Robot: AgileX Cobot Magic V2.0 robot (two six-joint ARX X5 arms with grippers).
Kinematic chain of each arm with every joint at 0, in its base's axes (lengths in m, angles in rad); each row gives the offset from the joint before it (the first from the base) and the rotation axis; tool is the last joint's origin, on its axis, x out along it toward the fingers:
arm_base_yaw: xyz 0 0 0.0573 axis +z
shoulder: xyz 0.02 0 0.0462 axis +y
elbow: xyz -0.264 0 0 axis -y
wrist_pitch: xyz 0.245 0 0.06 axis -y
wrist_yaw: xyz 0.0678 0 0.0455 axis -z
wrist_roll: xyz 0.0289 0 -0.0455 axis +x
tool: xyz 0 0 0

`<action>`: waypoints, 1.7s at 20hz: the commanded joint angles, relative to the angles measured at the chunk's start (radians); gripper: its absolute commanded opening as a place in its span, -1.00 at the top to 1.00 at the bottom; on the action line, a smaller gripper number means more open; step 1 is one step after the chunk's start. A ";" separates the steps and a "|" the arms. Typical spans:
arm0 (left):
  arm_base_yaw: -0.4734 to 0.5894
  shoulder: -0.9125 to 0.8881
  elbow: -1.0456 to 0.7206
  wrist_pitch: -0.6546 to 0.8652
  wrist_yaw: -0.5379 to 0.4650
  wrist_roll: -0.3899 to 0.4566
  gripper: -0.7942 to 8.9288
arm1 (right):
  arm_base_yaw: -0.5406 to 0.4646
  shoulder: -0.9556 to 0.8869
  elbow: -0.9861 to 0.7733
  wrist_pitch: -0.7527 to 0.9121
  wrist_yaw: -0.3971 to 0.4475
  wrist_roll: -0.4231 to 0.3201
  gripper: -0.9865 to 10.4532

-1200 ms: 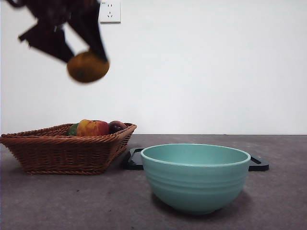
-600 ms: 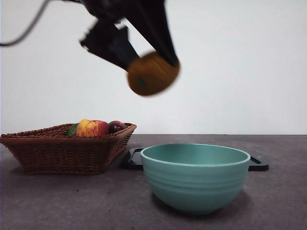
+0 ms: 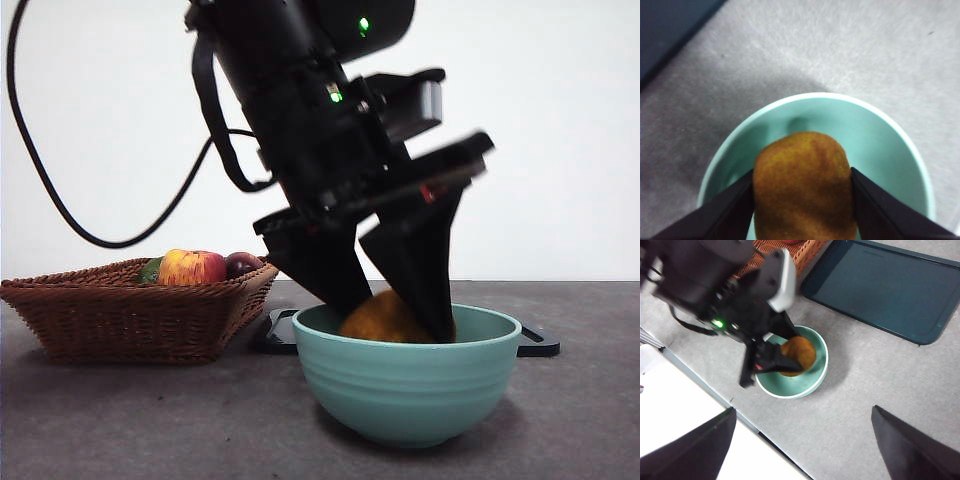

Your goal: Pick up the wifruite, put it on the bowl, pick up the plate, put it on desk

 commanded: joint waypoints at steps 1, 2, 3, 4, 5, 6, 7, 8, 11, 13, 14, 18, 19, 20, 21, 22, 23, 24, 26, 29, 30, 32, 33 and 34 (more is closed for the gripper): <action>-0.016 0.041 0.022 0.016 -0.022 0.013 0.34 | 0.004 0.006 0.018 0.008 0.000 0.008 0.07; -0.017 0.048 0.022 0.015 -0.023 0.012 0.32 | 0.004 0.006 0.018 0.008 0.000 0.008 0.07; -0.018 0.051 0.022 0.014 -0.023 0.012 0.32 | 0.004 0.006 0.018 0.008 0.000 0.008 0.07; -0.019 0.051 0.022 0.015 -0.023 0.012 0.32 | 0.004 0.006 0.018 0.009 0.000 0.008 0.07; -0.023 0.051 0.022 0.018 -0.023 0.012 0.30 | 0.004 0.006 0.018 0.009 0.000 0.008 0.07; -0.025 0.051 0.022 0.021 -0.023 0.011 0.23 | 0.004 0.006 0.018 0.009 0.000 0.008 0.07; -0.029 0.051 0.023 0.021 -0.023 0.010 0.15 | 0.004 0.006 0.018 0.009 0.000 0.008 0.07; -0.031 0.051 0.023 0.021 -0.023 0.007 0.09 | 0.004 0.006 0.018 0.009 0.000 0.008 0.07; -0.042 0.051 0.037 0.014 -0.023 0.004 0.06 | 0.004 0.006 0.018 0.009 0.000 0.008 0.07; -0.043 0.050 0.065 -0.010 -0.023 0.004 0.06 | 0.004 0.006 0.018 0.009 0.000 0.008 0.07; -0.043 0.050 0.088 -0.040 -0.023 0.004 0.06 | 0.004 0.006 0.018 0.009 0.000 0.008 0.07; -0.042 0.032 0.187 -0.145 -0.023 0.004 0.07 | 0.004 0.006 0.018 0.009 0.000 0.008 0.07; -0.041 0.013 0.202 -0.150 -0.023 0.004 0.06 | 0.004 0.006 0.018 0.009 0.000 0.008 0.07; -0.037 -0.016 0.211 -0.147 -0.023 0.004 0.07 | 0.004 0.006 0.018 0.009 0.000 0.008 0.07; -0.031 -0.048 0.216 -0.138 -0.023 0.004 0.06 | 0.004 0.006 0.018 0.009 0.000 0.008 0.07; -0.021 -0.087 0.217 -0.130 -0.023 0.003 0.07 | 0.004 0.006 0.018 0.009 0.000 0.007 0.07; -0.004 -0.135 0.217 -0.128 -0.023 0.003 0.07 | 0.004 0.006 0.018 0.009 0.000 0.007 0.07; 0.015 -0.176 0.217 -0.130 -0.023 0.003 0.07 | 0.004 0.006 0.018 0.009 0.000 0.007 0.07; 0.063 -0.267 0.217 -0.136 -0.023 0.002 0.07 | 0.004 0.006 0.018 0.009 0.000 0.007 0.07; 0.156 -0.413 0.217 -0.163 -0.022 -0.003 0.07 | 0.004 0.006 0.018 0.008 0.000 0.007 0.07; 0.184 -0.454 0.216 -0.185 -0.022 -0.003 0.07 | 0.004 0.006 0.018 0.008 0.000 0.007 0.07; 0.245 -0.534 0.212 -0.252 -0.019 0.001 0.07 | 0.004 0.006 0.018 0.008 0.000 0.007 0.07; 0.278 -0.574 0.202 -0.290 -0.014 0.001 0.07 | 0.004 0.006 0.018 0.009 0.000 0.007 0.07; 0.306 -0.608 0.187 -0.316 -0.014 0.003 0.07 | 0.004 0.006 0.018 0.009 0.000 0.007 0.07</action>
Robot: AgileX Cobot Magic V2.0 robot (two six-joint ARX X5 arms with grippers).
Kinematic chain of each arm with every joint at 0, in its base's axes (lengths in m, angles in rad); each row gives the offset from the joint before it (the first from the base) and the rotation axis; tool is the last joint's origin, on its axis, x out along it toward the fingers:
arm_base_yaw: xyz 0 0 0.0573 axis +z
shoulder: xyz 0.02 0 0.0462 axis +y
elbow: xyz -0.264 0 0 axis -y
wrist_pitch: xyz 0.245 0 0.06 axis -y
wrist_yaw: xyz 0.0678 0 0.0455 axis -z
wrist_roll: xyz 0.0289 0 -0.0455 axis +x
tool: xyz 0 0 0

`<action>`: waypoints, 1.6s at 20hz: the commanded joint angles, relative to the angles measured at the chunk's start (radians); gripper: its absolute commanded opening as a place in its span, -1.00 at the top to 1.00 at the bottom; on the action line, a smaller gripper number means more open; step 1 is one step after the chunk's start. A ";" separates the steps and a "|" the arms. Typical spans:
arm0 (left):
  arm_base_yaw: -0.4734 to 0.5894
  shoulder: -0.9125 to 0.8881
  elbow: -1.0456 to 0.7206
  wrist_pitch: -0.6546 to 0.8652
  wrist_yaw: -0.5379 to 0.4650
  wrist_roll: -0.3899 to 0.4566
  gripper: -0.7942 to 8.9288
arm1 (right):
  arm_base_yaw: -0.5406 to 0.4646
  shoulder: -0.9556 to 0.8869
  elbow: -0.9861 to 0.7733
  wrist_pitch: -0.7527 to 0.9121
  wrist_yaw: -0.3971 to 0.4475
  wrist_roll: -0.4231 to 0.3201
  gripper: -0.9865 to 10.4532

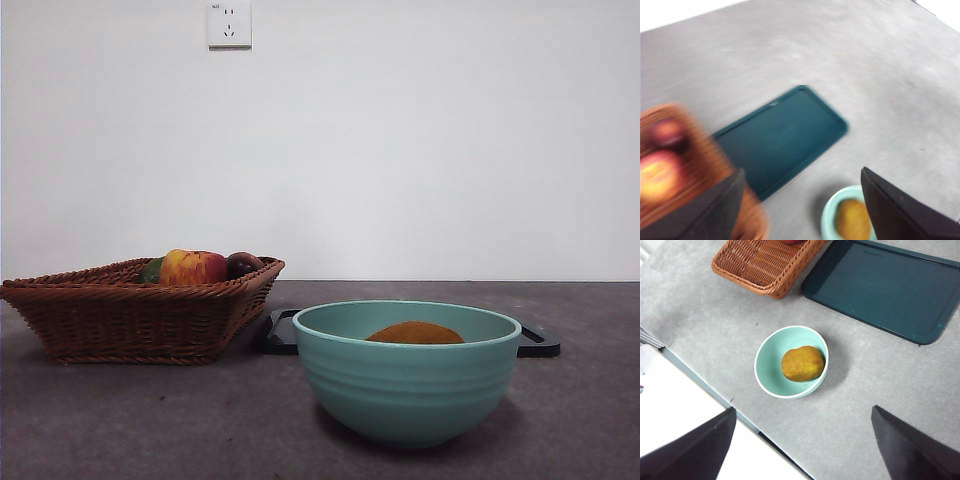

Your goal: Pick up the wifruite, put it on the bowl, pick up the plate, put it on desk

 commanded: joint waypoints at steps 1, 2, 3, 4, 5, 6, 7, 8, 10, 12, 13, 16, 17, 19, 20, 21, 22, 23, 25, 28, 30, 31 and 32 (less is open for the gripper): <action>0.052 -0.071 -0.039 -0.043 0.007 0.004 0.07 | 0.004 0.006 0.019 0.009 0.000 0.007 0.07; 0.075 -0.119 -0.085 -0.043 0.021 0.004 0.07 | 0.004 0.006 0.019 0.009 0.000 0.007 0.07; 0.091 -0.171 -0.140 -0.042 0.045 -0.003 0.07 | 0.004 0.006 0.019 0.009 0.001 0.007 0.07; 0.101 -0.217 -0.196 -0.039 0.064 -0.010 0.07 | 0.004 0.006 0.019 0.009 0.001 0.007 0.07; 0.106 -0.274 -0.266 -0.037 0.090 -0.026 0.07 | 0.004 0.006 0.019 0.009 0.001 0.007 0.07; 0.106 -0.325 -0.329 -0.037 0.124 -0.031 0.07 | 0.004 0.007 0.019 0.010 0.001 0.007 0.07; 0.106 -0.372 -0.386 -0.038 0.160 -0.031 0.07 | 0.004 0.007 0.019 0.010 0.001 0.007 0.07; 0.106 -0.412 -0.436 -0.045 0.193 -0.033 0.07 | 0.004 0.007 0.018 0.010 0.002 0.007 0.07; 0.106 -0.477 -0.508 -0.083 0.271 -0.031 0.07 | 0.004 0.007 0.018 0.010 0.008 0.007 0.07; 0.106 -0.525 -0.542 -0.132 0.314 -0.023 0.07 | 0.004 0.007 0.018 0.010 0.008 0.007 0.07; 0.106 -0.543 -0.546 -0.151 0.338 -0.018 0.07 | 0.004 0.007 0.018 0.010 0.008 0.007 0.07; 0.106 -0.580 -0.546 -0.161 0.399 -0.010 0.07 | 0.004 0.007 0.018 0.010 0.008 0.007 0.07; 0.106 -0.585 -0.546 -0.161 0.399 -0.010 0.07 | 0.004 0.007 0.018 0.010 0.008 0.007 0.07; 0.106 -0.586 -0.546 -0.162 0.399 -0.011 0.07 | 0.004 0.007 0.018 0.010 0.008 0.007 0.07; 0.106 -0.586 -0.546 -0.162 0.399 -0.011 0.07 | 0.004 0.007 0.018 0.009 0.008 0.007 0.07; 0.106 -0.586 -0.546 -0.162 0.399 -0.011 0.07 | 0.004 0.007 0.018 0.009 0.008 0.007 0.07; 0.106 -0.586 -0.546 -0.163 0.399 -0.011 0.07 | 0.004 0.007 0.018 0.009 0.008 0.007 0.07; 0.106 -0.586 -0.546 -0.163 0.399 -0.015 0.07 | 0.004 0.007 0.018 0.009 0.008 0.007 0.07; 0.106 -0.586 -0.546 -0.163 0.399 -0.019 0.07 | 0.004 0.007 0.018 0.009 0.008 0.009 0.07; 0.106 -0.586 -0.546 -0.161 0.399 -0.018 0.07 | 0.004 0.008 0.016 0.010 0.008 0.031 0.07; 0.106 -0.586 -0.546 -0.159 0.399 -0.018 0.07 | 0.004 0.008 0.005 0.011 0.008 0.040 0.07; 0.106 -0.586 -0.546 -0.159 0.399 -0.018 0.07 | 0.004 0.008 -0.010 0.018 0.008 0.049 0.07; 0.106 -0.586 -0.546 -0.159 0.399 -0.018 0.07 | 0.004 0.008 -0.030 0.033 0.008 0.064 0.07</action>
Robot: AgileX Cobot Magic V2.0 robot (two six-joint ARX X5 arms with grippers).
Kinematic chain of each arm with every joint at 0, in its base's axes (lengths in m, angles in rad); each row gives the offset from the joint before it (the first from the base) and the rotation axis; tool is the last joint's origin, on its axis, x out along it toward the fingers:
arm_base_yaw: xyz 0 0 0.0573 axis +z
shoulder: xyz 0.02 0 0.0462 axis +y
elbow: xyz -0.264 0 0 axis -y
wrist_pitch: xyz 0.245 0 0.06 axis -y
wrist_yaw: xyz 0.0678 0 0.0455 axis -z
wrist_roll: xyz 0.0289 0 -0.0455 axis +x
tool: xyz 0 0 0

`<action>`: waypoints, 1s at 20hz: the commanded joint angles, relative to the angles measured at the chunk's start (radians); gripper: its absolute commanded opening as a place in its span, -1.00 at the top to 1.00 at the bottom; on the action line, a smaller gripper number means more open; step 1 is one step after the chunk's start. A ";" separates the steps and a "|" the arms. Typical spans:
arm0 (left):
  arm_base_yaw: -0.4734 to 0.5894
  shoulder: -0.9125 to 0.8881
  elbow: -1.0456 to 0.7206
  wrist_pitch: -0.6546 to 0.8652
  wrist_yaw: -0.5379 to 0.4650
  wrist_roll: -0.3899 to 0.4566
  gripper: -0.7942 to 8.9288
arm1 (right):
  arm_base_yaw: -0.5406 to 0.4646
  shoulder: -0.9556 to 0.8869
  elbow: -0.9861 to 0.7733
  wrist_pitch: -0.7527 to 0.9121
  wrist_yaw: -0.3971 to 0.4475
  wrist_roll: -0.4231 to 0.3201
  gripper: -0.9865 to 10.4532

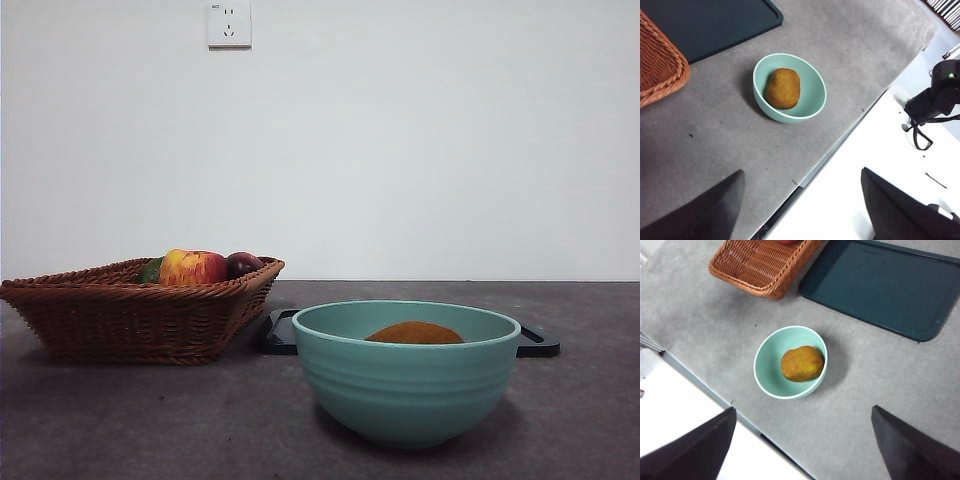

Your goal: Pick up the wifruite, put it on the bowl, pick up the plate, put it on desk

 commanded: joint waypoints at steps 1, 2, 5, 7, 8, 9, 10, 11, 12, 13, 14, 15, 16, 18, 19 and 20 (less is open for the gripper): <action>-0.004 0.005 0.010 0.012 0.005 0.005 0.07 | 0.004 0.008 -0.053 0.050 0.001 0.057 0.07; -0.004 0.005 0.010 0.012 0.005 0.005 0.07 | 0.004 0.008 -0.086 0.082 0.001 0.082 0.07; -0.004 0.005 0.010 0.012 0.005 0.005 0.07 | 0.016 0.032 -0.192 0.215 0.000 0.178 0.09; -0.004 0.005 0.010 0.012 0.005 0.005 0.07 | 0.037 0.075 -0.236 0.288 0.002 0.204 0.22; -0.004 0.005 0.010 0.012 0.005 0.005 0.07 | 0.050 0.104 -0.254 0.327 0.005 0.219 0.23; -0.004 0.005 0.010 0.012 0.005 0.005 0.07 | 0.069 0.140 -0.269 0.364 0.023 0.233 0.23; -0.004 0.005 0.010 0.012 0.005 0.005 0.07 | 0.088 0.173 -0.277 0.387 0.053 0.241 0.23; -0.004 0.005 0.010 0.012 0.005 0.005 0.07 | 0.114 0.212 -0.282 0.413 0.085 0.243 0.23; -0.004 0.005 0.010 0.012 0.005 0.005 0.07 | 0.140 0.252 -0.284 0.440 0.115 0.244 0.23; -0.004 0.005 0.010 0.012 0.005 0.005 0.07 | 0.169 0.297 -0.284 0.470 0.148 0.245 0.23; -0.004 0.005 0.010 0.012 0.005 0.005 0.07 | 0.192 0.331 -0.284 0.496 0.172 0.248 0.24; -0.004 0.005 0.010 0.012 0.005 0.005 0.07 | 0.220 0.372 -0.284 0.527 0.200 0.255 0.28; -0.004 0.005 0.010 0.012 0.005 0.005 0.07 | 0.249 0.409 -0.284 0.554 0.230 0.268 0.28; -0.004 0.005 0.010 0.011 0.005 0.005 0.07 | 0.305 0.480 -0.284 0.603 0.303 0.278 0.30; -0.004 0.005 0.010 0.012 0.005 0.005 0.07 | 0.330 0.510 -0.284 0.623 0.336 0.282 0.34; -0.004 0.005 0.010 0.012 0.005 0.005 0.07 | 0.349 0.534 -0.284 0.641 0.355 0.288 0.37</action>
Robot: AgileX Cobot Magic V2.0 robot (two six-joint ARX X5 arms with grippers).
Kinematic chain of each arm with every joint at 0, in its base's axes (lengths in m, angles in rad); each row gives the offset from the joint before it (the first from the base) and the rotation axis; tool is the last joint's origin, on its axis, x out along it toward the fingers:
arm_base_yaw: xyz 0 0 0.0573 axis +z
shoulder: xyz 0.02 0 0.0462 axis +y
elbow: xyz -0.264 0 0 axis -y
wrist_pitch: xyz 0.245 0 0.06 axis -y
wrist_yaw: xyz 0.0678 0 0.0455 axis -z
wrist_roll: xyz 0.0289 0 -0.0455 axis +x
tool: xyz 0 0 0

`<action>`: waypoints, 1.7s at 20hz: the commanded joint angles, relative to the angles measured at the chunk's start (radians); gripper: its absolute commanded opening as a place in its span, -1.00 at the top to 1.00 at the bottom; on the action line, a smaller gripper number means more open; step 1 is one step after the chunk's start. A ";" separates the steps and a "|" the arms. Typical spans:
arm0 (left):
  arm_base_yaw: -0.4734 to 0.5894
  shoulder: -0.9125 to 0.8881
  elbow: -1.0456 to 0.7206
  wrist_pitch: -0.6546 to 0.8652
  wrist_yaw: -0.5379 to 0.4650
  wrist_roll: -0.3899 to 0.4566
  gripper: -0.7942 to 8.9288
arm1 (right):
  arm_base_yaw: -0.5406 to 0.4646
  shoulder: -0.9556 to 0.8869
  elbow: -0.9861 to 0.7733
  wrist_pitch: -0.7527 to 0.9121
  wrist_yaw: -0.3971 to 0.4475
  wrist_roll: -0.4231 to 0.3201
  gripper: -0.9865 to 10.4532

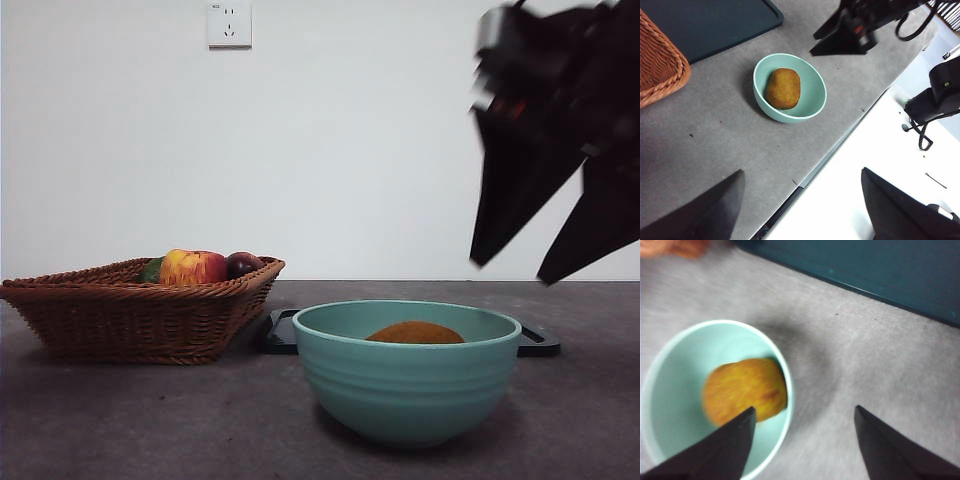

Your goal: Pick up the wifruite, put it on the bowl, pick up the plate, put it on desk

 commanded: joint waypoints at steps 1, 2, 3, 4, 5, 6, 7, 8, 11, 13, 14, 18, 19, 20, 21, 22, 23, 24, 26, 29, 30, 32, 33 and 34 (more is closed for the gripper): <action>-0.004 0.005 0.010 0.012 0.005 0.005 0.07 | 0.048 0.062 0.003 0.046 0.047 0.028 0.38; -0.004 0.005 0.010 0.012 0.005 0.005 0.07 | 0.063 0.084 0.003 0.064 0.073 0.033 0.39; -0.004 0.005 0.010 0.012 0.005 0.005 0.07 | 0.075 0.104 0.003 0.081 0.098 0.034 0.42; -0.004 0.005 0.010 0.012 0.005 0.006 0.07 | 0.085 0.122 0.003 0.096 0.115 0.035 0.48; -0.004 0.005 0.010 0.012 0.005 0.008 0.07 | 0.091 0.139 0.003 0.110 0.119 0.036 0.50; -0.004 0.005 0.010 0.012 0.005 0.013 0.07 | 0.096 0.155 0.003 0.122 0.119 0.040 0.50; -0.004 0.005 0.010 0.012 0.005 0.013 0.07 | 0.097 0.172 0.003 0.134 0.119 0.040 0.52; -0.004 0.005 0.010 0.012 0.005 0.013 0.07 | 0.097 0.187 0.003 0.144 0.119 0.040 0.55; -0.004 0.005 0.010 0.012 0.005 0.013 0.07 | 0.097 0.220 0.003 0.163 0.119 0.040 0.59; -0.004 0.005 0.010 0.012 0.005 0.013 0.07 | 0.097 0.222 0.003 0.173 0.118 0.039 0.66; -0.004 0.005 0.010 0.012 0.005 0.013 0.07 | 0.098 0.222 0.003 0.182 0.115 0.039 0.77; -0.004 0.005 0.010 0.012 0.005 0.013 0.07 | 0.103 0.211 0.007 0.203 0.109 0.038 0.82; -0.004 0.005 0.010 0.012 0.005 0.013 0.07 | 0.103 0.201 0.012 0.203 0.109 0.036 0.82; -0.004 0.005 0.010 0.012 0.005 0.013 0.07 | 0.103 0.192 0.019 0.203 0.109 0.031 0.82; -0.004 0.005 0.010 0.012 0.005 0.013 0.07 | 0.101 0.186 0.031 0.201 0.110 0.028 0.82; -0.004 0.005 0.010 0.012 0.005 0.013 0.07 | 0.099 0.183 0.049 0.194 0.113 0.021 0.82; -0.004 0.005 0.010 0.012 0.005 0.013 0.07 | 0.091 0.183 0.069 0.186 0.112 0.011 0.82; -0.004 0.005 0.010 0.011 0.005 0.013 0.07 | 0.082 0.184 0.088 0.182 0.112 0.001 0.82; -0.004 0.005 0.010 0.011 0.005 0.013 0.07 | 0.059 0.185 0.123 0.181 0.112 -0.017 0.82; -0.004 0.005 0.010 0.011 0.005 0.012 0.07 | -0.009 0.193 0.174 0.188 0.112 -0.045 0.82; -0.004 0.005 0.010 0.011 0.005 0.012 0.07 | -0.034 0.198 0.187 0.192 0.112 -0.051 0.82; -0.004 0.005 0.010 0.011 0.005 0.013 0.07 | -0.093 0.225 0.222 0.192 0.111 -0.065 0.82; -0.004 0.005 0.010 0.011 0.005 0.012 0.07 | -0.119 0.245 0.238 0.195 0.111 -0.075 0.82; -0.004 0.005 0.010 0.011 0.005 0.012 0.07 | -0.142 0.266 0.253 0.199 0.109 -0.078 0.82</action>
